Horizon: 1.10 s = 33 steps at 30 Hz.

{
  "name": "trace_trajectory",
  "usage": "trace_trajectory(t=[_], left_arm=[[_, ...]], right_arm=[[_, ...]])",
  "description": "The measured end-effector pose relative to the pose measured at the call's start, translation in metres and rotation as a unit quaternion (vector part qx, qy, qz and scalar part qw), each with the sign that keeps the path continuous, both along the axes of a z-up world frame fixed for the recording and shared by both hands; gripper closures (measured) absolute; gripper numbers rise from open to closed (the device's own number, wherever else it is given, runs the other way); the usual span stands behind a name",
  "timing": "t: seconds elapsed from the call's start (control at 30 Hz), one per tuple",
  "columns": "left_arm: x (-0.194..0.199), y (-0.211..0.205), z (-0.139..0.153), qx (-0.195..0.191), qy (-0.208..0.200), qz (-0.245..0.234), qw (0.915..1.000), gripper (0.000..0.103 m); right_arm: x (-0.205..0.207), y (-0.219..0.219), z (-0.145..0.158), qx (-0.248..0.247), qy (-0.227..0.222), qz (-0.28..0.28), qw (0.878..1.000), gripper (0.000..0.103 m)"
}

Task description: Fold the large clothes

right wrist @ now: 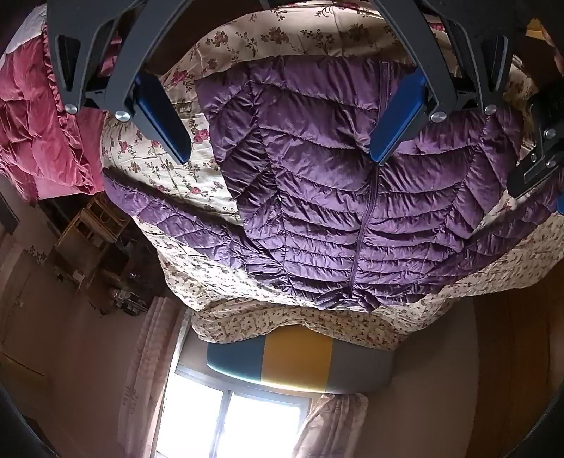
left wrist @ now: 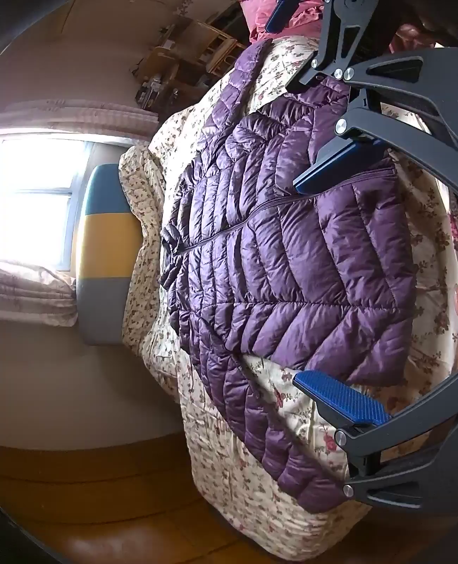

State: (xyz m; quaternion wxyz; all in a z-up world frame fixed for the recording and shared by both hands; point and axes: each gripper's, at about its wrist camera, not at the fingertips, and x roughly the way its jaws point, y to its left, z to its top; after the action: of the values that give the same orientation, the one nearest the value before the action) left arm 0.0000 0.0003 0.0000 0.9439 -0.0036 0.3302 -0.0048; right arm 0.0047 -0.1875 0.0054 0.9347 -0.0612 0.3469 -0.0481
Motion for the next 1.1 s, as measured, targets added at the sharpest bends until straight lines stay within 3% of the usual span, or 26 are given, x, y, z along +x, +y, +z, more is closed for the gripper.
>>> trace_trajectory(t=[1.1], left_arm=[[0.001, 0.006, 0.01, 0.017, -0.012, 0.011, 0.9997, 0.003]], right_arm=[[0.004, 0.003, -0.01, -0.001, 0.011, 0.011, 1.0, 0.002]])
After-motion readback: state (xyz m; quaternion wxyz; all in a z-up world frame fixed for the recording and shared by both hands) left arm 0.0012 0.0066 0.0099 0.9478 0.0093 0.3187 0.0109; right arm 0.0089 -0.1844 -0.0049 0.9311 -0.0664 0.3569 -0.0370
